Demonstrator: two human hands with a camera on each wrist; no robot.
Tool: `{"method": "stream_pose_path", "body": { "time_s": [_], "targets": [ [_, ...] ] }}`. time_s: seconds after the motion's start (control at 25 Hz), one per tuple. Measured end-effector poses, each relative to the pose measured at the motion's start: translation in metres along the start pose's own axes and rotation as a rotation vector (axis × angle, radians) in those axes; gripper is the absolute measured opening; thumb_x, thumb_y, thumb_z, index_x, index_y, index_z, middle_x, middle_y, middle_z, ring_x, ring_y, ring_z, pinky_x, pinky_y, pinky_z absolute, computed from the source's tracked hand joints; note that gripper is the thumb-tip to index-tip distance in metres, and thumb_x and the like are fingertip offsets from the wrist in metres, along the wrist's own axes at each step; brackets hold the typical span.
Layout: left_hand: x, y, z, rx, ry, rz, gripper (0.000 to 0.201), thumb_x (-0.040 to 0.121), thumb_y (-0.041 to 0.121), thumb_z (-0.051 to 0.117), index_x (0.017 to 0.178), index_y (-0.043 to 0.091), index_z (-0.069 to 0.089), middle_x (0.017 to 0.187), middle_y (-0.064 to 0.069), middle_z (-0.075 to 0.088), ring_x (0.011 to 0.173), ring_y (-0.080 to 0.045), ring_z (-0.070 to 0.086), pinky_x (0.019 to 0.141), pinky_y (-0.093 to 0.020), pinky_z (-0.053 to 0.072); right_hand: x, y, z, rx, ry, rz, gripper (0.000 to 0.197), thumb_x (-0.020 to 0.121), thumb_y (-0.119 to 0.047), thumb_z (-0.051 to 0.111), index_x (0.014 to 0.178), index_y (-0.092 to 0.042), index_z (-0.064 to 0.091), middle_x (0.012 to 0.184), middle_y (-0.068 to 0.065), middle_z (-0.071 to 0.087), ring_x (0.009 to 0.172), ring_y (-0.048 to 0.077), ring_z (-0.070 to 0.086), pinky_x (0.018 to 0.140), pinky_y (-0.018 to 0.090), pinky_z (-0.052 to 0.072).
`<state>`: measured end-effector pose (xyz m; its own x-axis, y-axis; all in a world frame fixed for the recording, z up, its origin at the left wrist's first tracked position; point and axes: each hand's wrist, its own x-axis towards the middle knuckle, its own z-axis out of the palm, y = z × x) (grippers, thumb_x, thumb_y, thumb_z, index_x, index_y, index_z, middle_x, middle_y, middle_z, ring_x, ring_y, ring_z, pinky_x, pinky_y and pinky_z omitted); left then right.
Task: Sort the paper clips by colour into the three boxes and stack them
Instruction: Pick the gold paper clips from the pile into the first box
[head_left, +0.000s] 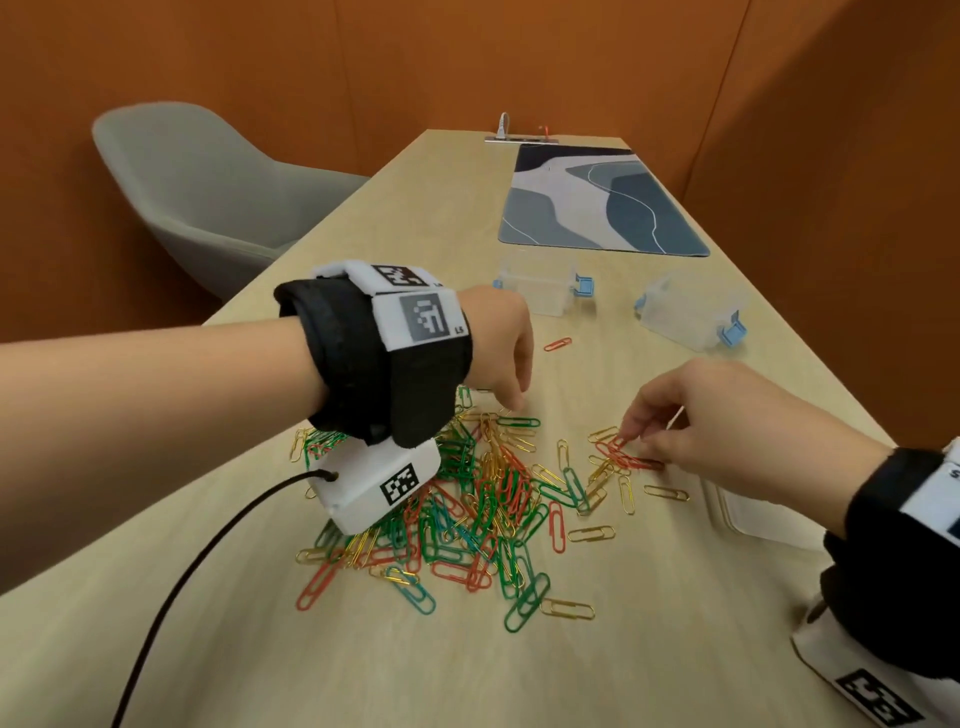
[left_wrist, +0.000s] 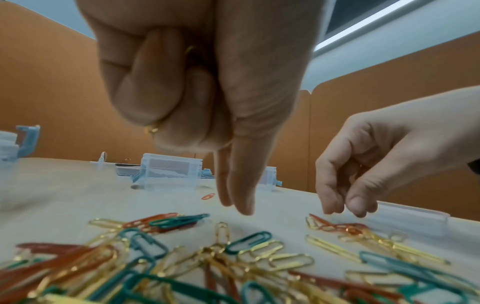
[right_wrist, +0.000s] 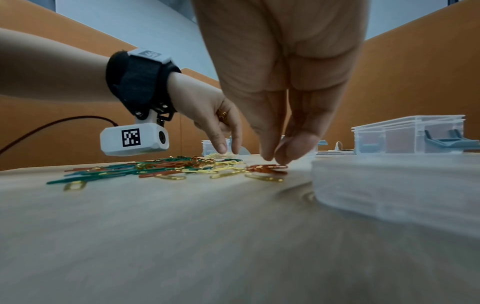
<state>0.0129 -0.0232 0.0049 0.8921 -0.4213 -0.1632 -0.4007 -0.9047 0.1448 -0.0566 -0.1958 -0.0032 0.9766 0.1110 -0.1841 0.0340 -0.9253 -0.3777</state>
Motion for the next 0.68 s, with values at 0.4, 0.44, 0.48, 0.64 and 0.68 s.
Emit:
{"method": "stream_pose_path", "body": {
  "time_s": [0.4,0.44,0.48,0.64,0.68],
  "targets": [
    [0.013,0.0,0.008,-0.011,0.014,-0.031,0.021,0.077,0.031,0.072,0.09,0.015,0.073,0.069,0.006,0.055,0.065,-0.009,0.049,0.046,-0.012,0.034,0.027,0.001,-0.007,0.002,0.058,0.0,0.01,0.082,-0.009,0.067,0.084,-0.016,0.073,0.081,-0.002,0.069,0.074,0.01,0.061,0.069,0.02,0.051],
    [0.013,0.003,0.009,-0.011,0.013,-0.007,0.023,0.078,0.034,0.072,0.09,0.015,0.073,0.071,0.005,0.057,0.069,-0.009,0.05,0.048,-0.014,0.034,0.027,0.0,-0.007,0.015,0.059,-0.019,0.009,0.082,-0.012,0.067,0.086,-0.018,0.073,0.085,-0.002,0.069,0.076,0.01,0.061,0.068,0.019,0.049],
    [0.013,0.007,0.01,-0.007,0.009,0.023,0.024,0.078,0.036,0.071,0.091,0.015,0.072,0.073,0.005,0.057,0.071,-0.01,0.05,0.051,-0.014,0.033,0.026,0.0,-0.007,0.015,0.04,-0.045,0.009,0.082,-0.017,0.068,0.088,-0.022,0.072,0.087,-0.003,0.068,0.077,0.007,0.059,0.065,0.016,0.046],
    [0.007,0.024,0.012,-0.046,0.018,0.113,0.025,0.078,0.04,0.07,0.093,0.021,0.072,0.062,0.013,0.046,0.059,-0.006,0.043,0.05,-0.016,0.029,0.017,0.002,-0.005,-0.031,-0.107,-0.091,0.017,0.081,-0.027,0.069,0.097,-0.03,0.065,0.088,-0.008,0.067,0.075,0.004,0.059,0.063,0.015,0.044],
    [0.005,0.027,0.013,-0.08,0.012,0.118,0.024,0.076,0.04,0.071,0.094,0.023,0.073,0.061,0.014,0.046,0.059,-0.005,0.043,0.05,-0.016,0.029,0.016,0.003,-0.006,-0.032,-0.122,-0.085,0.02,0.079,-0.026,0.07,0.098,-0.031,0.064,0.089,-0.007,0.066,0.075,0.005,0.059,0.063,0.016,0.045]
  ]
}}
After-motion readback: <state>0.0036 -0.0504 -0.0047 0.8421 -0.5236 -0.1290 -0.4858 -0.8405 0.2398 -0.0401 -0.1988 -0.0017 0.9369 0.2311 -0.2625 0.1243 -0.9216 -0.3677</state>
